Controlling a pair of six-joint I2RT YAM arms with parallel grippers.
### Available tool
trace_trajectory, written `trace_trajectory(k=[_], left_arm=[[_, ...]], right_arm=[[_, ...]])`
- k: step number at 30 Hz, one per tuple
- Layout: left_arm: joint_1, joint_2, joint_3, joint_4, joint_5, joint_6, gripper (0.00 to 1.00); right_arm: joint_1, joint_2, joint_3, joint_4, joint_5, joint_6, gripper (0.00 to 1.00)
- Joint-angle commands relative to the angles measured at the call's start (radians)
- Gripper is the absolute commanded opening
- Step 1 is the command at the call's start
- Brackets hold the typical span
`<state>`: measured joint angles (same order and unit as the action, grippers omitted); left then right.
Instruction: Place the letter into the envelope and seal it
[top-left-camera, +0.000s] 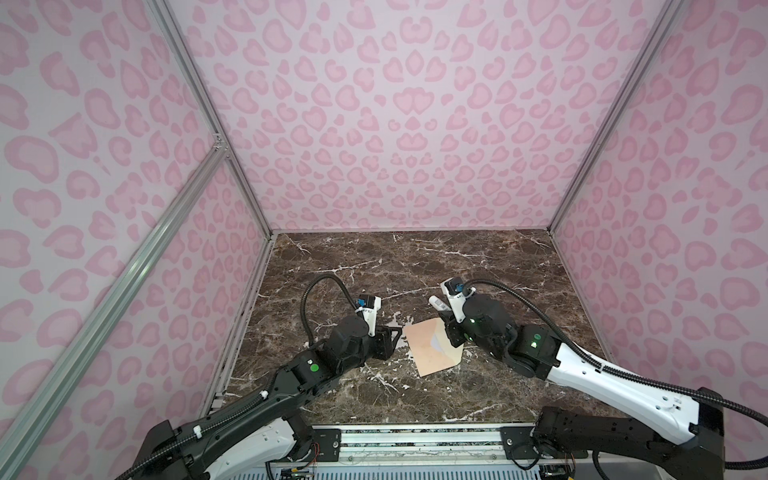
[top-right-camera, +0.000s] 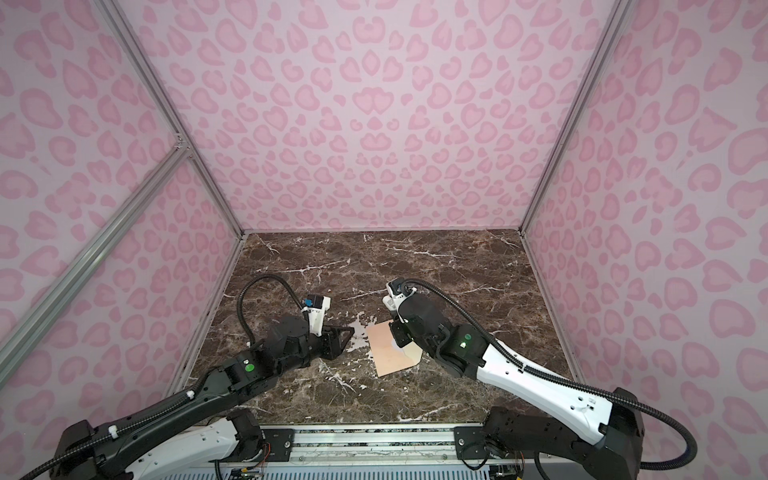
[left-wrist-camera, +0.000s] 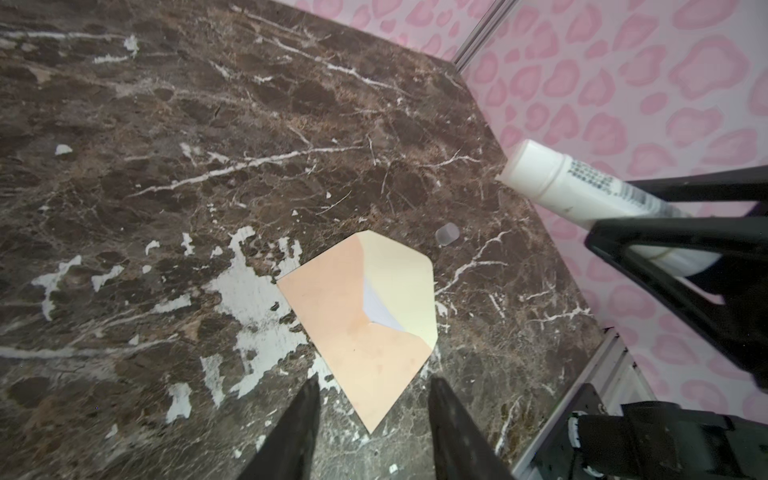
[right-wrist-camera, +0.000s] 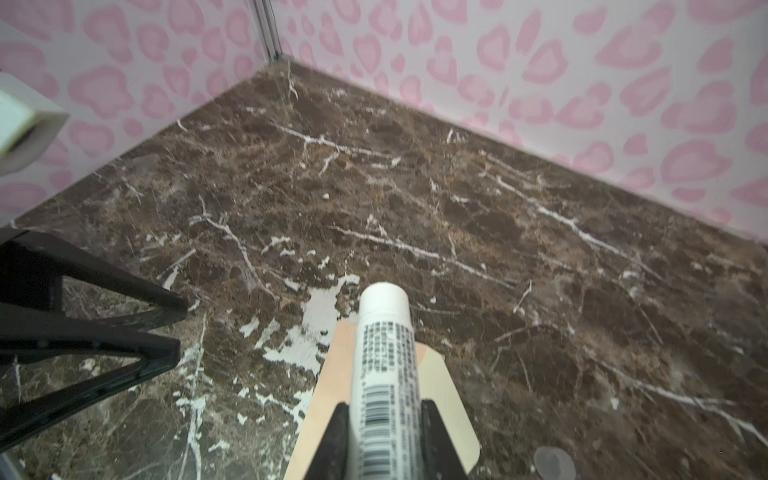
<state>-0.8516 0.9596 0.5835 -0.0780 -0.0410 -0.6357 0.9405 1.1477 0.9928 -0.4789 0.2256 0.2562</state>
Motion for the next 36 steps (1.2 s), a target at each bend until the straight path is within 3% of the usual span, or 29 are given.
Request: trace_trajectory(k=[1,9,17,36], left_arm=[[0.005,0.066,-0.015,0.068,0.059,0.008,0.34],[0.074,0.289,-0.021,0.241,0.206,-0.014,0.05],[0.139,0.491,0.048,0.328,0.351,-0.038,0.04],[0.231,0.733,0.158,0.331,0.526,0.02,0.04]], right_arm=[[-0.003,0.086,0.079,-0.243,-0.038,0.135,0.06],[-0.042,0.353,0.329,-0.521,-0.158,0.227,0.07],[-0.061,0.499,0.431,-0.596,-0.241,0.239,0.06],[-0.074,0.709,0.567,-0.691,-0.36,0.218,0.04]])
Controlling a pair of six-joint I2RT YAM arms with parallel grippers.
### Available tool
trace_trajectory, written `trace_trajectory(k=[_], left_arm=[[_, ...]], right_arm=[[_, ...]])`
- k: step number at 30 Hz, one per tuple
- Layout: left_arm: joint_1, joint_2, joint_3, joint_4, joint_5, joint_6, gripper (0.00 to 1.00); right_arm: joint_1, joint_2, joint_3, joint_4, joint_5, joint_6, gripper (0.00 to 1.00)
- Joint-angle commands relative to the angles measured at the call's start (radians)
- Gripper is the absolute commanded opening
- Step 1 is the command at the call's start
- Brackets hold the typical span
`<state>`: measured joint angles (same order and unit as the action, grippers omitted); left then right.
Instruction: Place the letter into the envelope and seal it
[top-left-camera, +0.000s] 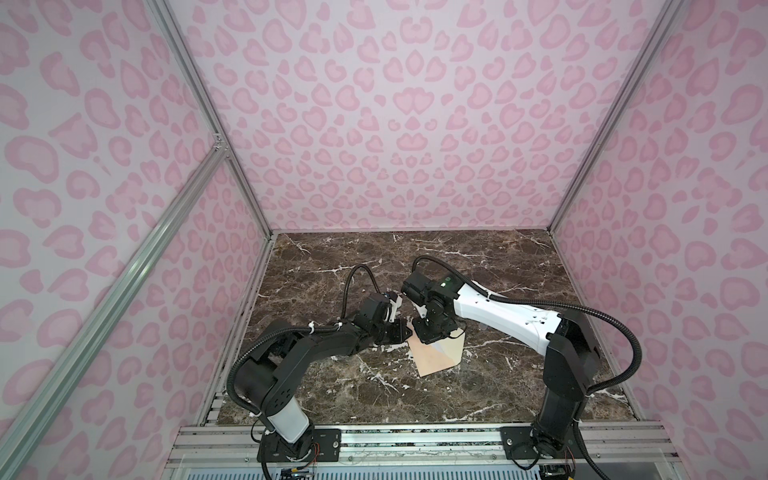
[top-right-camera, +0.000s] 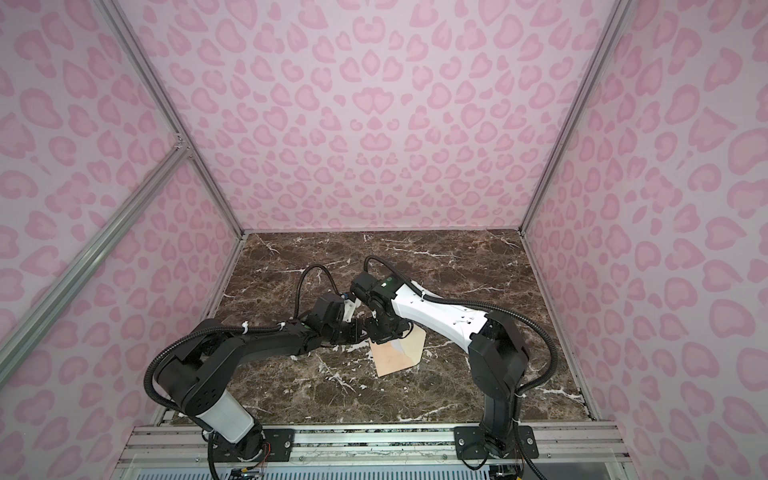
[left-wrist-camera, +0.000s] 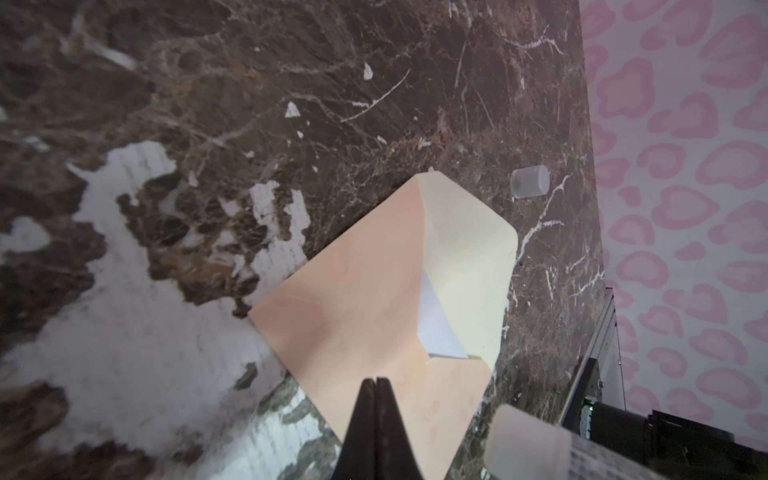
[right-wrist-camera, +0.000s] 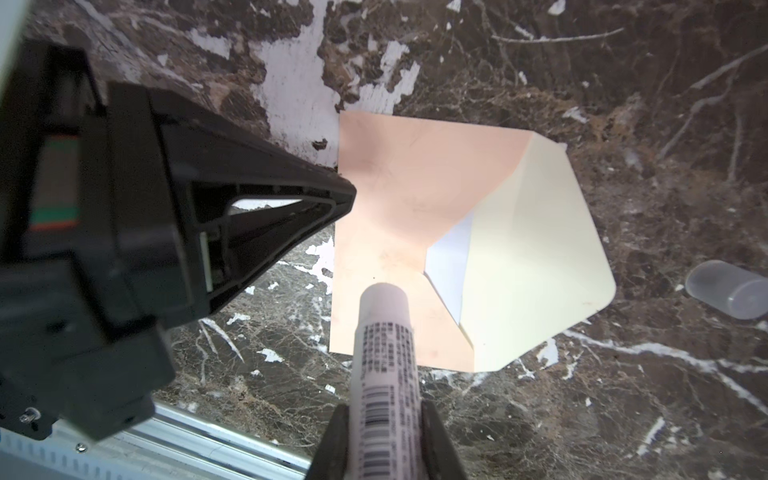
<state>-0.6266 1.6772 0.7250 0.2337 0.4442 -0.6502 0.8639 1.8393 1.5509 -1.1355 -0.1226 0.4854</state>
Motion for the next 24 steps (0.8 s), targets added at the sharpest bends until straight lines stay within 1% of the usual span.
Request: trace_trajectory(k=[1,5,9,13,15,24], left_arm=[[0.008,0.025,0.022,0.012,0.047,0.041,0.04],[0.018,0.055,0.037,0.001,0.066,0.057,0.04],[0.028,0.08,0.049,-0.023,0.077,0.071,0.04],[0.034,0.091,0.063,-0.037,0.081,0.085,0.04],[0.035,0.098,0.071,-0.077,0.083,0.09,0.04],[0.036,0.134,0.097,-0.097,0.103,0.1,0.04]], right_arm=[[0.003,0.025,0.013,-0.038,-0.013,-0.013,0.03],[0.001,0.05,0.03,-0.051,-0.017,-0.018,0.03],[0.0,0.077,0.054,-0.063,-0.023,-0.023,0.0],[-0.003,0.099,0.072,-0.071,-0.027,-0.028,0.0],[-0.008,0.108,0.074,-0.071,-0.031,-0.031,0.0],[-0.027,0.129,0.069,-0.057,-0.029,-0.038,0.0]])
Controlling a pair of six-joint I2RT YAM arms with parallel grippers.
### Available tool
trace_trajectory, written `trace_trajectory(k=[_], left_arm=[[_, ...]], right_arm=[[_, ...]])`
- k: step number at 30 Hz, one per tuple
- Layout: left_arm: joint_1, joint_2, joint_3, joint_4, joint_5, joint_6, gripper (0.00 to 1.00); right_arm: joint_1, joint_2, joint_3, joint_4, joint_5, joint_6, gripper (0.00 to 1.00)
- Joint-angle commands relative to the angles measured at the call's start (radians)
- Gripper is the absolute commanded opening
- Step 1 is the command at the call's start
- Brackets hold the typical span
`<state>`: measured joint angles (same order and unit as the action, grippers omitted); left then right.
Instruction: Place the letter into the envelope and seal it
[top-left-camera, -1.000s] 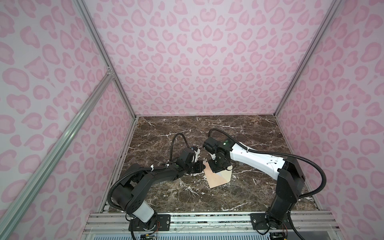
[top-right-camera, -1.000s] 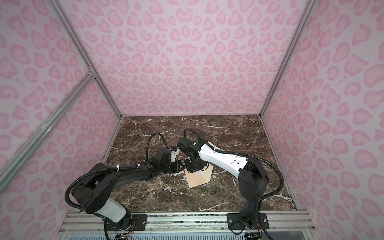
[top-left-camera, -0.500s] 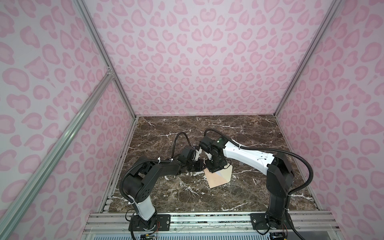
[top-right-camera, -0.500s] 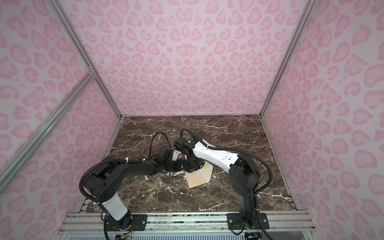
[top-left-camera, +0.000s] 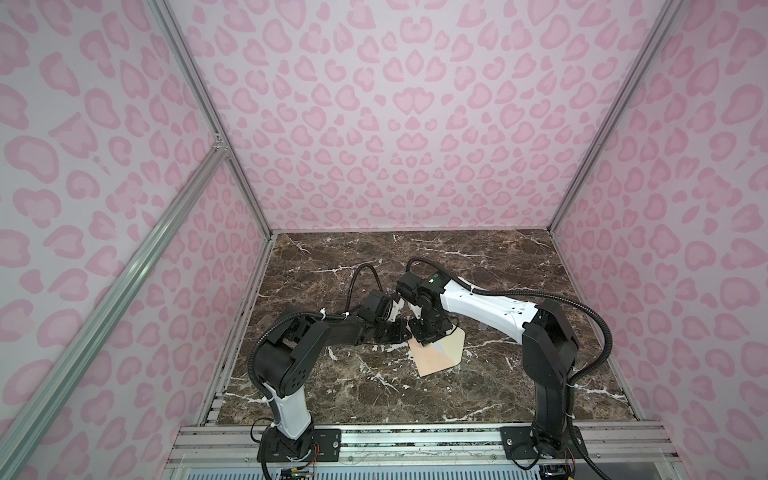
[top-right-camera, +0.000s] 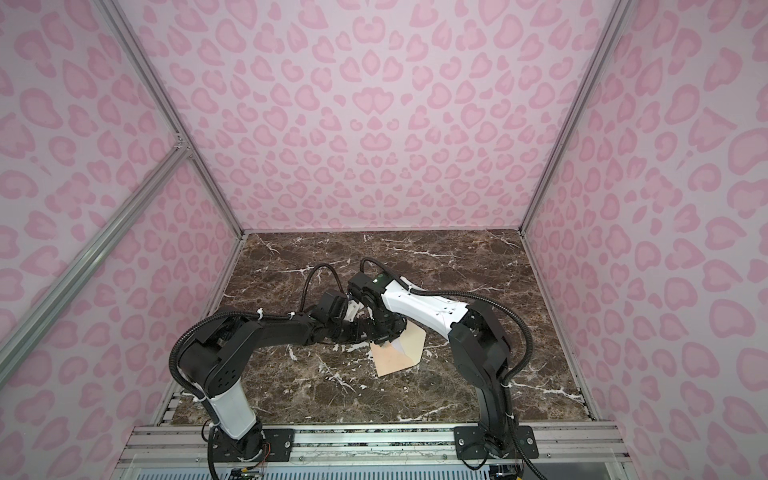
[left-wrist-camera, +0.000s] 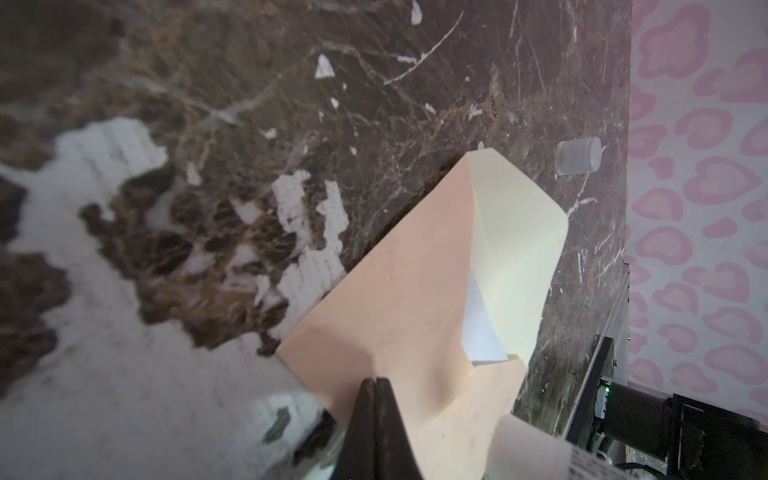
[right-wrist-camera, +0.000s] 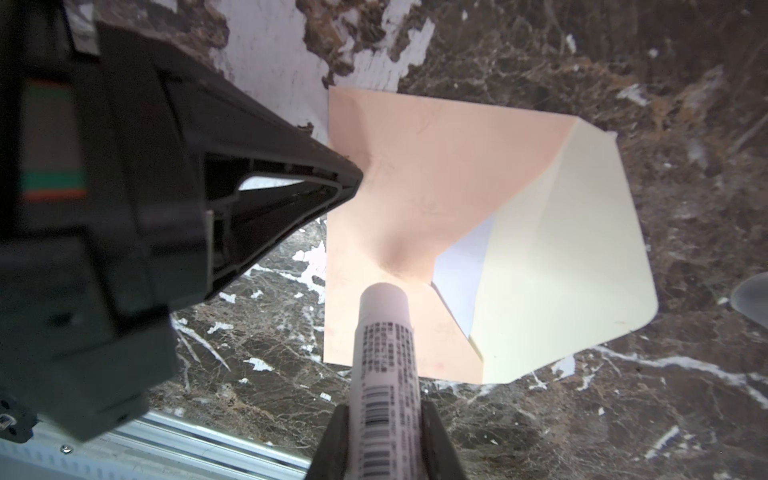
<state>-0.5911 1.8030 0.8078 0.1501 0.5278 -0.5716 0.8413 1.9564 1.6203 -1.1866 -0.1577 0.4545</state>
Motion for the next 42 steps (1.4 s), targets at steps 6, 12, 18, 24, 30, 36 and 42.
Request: trace_trajectory(k=[6,12,18,24,30,36,42], left_arm=[[0.001,0.025,0.022,-0.016,0.033,0.021,0.04],[0.001,0.048,0.033,-0.028,0.045,0.018,0.04],[0.001,0.056,0.036,-0.037,0.044,0.018,0.04],[0.001,0.062,0.042,-0.041,0.044,0.016,0.04],[0.001,0.071,0.052,-0.052,0.04,0.015,0.04],[0.0,0.086,0.069,-0.066,0.032,0.009,0.04],[0.001,0.096,0.079,-0.075,0.026,0.008,0.04]], right_arm=[[-0.013,0.021,-0.002,0.021,0.018,-0.009,0.0],[-0.016,0.035,-0.005,0.04,0.053,-0.016,0.0],[-0.019,0.027,-0.035,0.06,0.083,-0.02,0.0],[-0.017,0.022,-0.058,0.073,0.104,-0.028,0.0],[-0.009,0.025,-0.074,0.071,0.128,-0.036,0.0],[-0.001,0.027,-0.078,0.059,0.128,-0.048,0.0],[0.006,0.028,-0.072,0.039,0.127,-0.061,0.0]])
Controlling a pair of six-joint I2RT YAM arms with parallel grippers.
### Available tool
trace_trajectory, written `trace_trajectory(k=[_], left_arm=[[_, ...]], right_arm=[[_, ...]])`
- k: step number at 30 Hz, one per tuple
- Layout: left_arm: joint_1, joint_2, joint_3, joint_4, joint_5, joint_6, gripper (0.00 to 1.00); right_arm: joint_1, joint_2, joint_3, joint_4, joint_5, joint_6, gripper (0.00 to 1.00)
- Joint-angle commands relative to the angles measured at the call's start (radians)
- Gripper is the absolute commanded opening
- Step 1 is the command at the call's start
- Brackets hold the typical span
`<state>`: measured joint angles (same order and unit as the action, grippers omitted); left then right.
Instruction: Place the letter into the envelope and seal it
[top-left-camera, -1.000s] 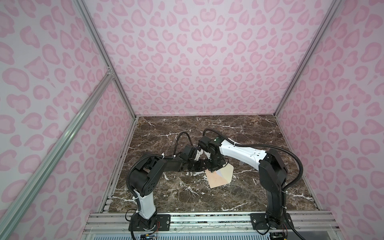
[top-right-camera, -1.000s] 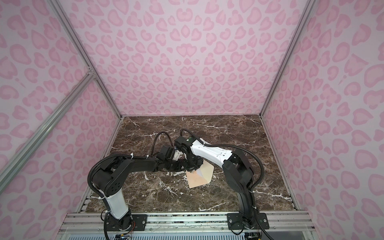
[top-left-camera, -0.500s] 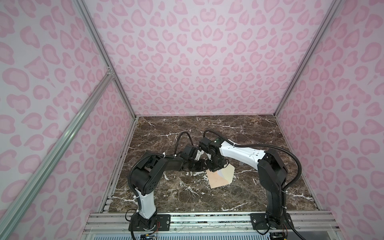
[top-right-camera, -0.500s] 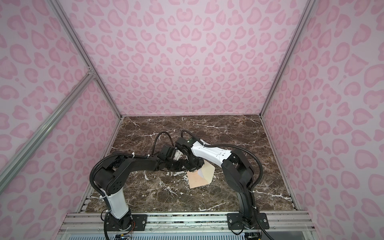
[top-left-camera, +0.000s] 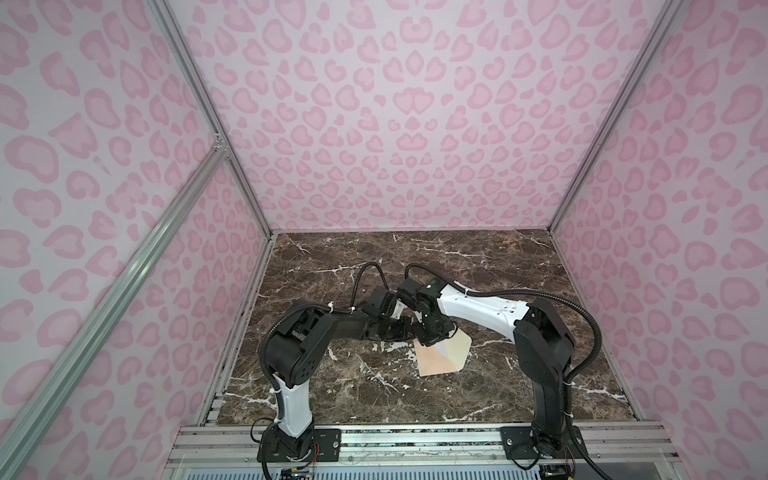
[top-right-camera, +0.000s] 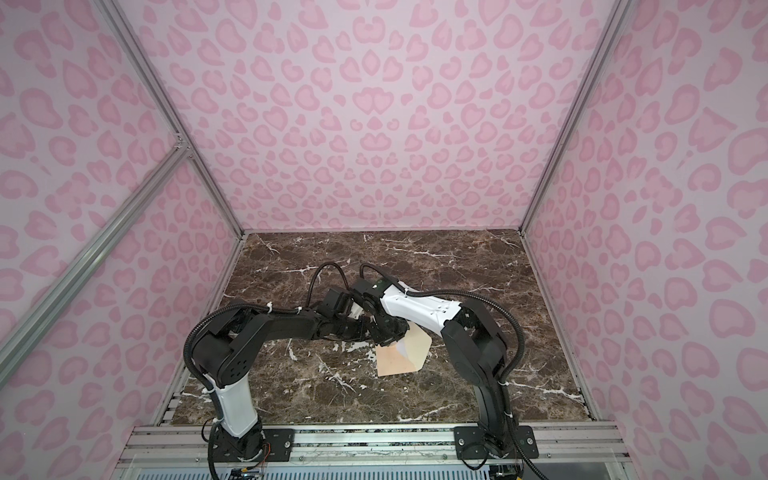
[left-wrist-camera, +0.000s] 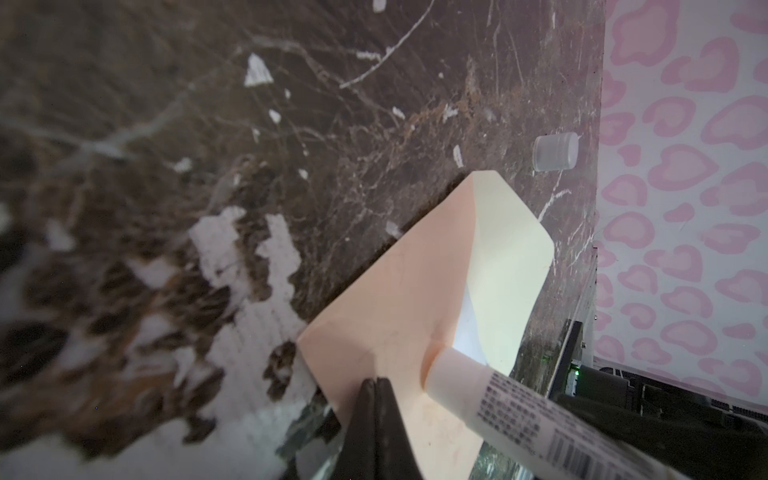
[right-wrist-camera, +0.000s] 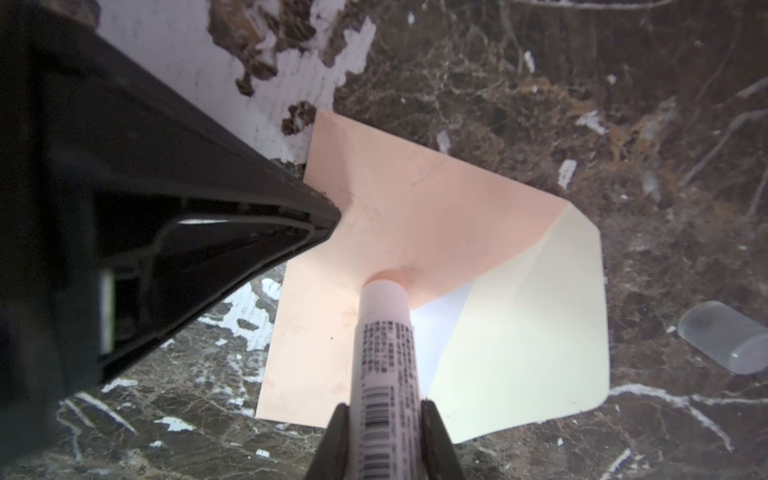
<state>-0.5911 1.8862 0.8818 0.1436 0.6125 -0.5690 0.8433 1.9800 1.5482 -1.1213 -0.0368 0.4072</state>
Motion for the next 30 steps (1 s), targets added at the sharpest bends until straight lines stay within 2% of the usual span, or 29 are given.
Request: trace_trajectory(k=[1,10,30], left_arm=[[0.001,0.014,0.006,-0.071,-0.058,0.006,0.04],[0.001,0.016,0.014,-0.085,-0.062,0.009,0.04],[0.0,0.028,0.02,-0.089,-0.057,0.014,0.04]], right_arm=[[0.004,0.005,-0.002,-0.029,0.007,-0.014,0.0],[0.003,0.013,-0.007,-0.049,0.026,-0.025,0.0],[0.011,-0.014,0.056,-0.077,-0.013,-0.03,0.0]])
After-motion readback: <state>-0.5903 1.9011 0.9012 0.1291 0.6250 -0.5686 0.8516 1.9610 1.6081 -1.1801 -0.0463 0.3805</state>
